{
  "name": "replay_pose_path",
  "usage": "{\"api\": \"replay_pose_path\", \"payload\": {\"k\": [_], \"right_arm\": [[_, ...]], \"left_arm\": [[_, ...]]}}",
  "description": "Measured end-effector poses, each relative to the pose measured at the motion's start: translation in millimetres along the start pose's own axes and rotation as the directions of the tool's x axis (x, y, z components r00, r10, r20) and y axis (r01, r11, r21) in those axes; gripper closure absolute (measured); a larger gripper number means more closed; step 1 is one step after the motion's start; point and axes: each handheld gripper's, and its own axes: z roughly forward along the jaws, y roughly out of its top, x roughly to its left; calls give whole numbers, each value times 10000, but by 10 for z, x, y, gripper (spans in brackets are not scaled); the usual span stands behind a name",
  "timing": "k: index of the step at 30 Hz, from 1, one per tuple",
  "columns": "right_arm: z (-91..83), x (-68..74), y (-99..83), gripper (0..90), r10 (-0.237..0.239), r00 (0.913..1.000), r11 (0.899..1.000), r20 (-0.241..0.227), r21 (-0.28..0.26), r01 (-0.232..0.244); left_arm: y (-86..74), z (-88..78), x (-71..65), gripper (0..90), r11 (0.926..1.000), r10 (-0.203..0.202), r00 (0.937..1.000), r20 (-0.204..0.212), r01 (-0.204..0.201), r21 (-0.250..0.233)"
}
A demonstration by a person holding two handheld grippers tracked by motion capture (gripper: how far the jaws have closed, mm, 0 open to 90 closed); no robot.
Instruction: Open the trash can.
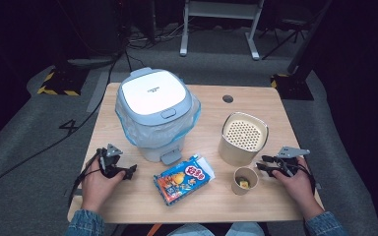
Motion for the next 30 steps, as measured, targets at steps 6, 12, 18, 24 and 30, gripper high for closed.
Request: {"api": "replay_pose_path", "payload": {"k": [6,12,18,24,30], "right_arm": [[0,-2,1,545,17,10000,10000,-14,1,-17],[7,-20,6,545,-19,10000,10000,-70,-17,19],[8,-21,7,544,-30,10000,10000,-75,-12,30],[8,-21,7,544,-32,10000,10000,-76,-15,32],[9,-21,7,542,-27,10000,10000,-79,-16,26]], "left_arm": [[-1,-48,3,541,9994,262,9996,139,-259,-222],[44,-266,-26,684,9989,217,9993,307,-204,-412],[130,-540,-81,769,9971,-31,9967,809,92,-750],[270,-768,-172,778,9959,515,9839,1709,-378,-827],[446,-1022,-234,802,9832,1476,9566,2513,-1144,-1422]]}}
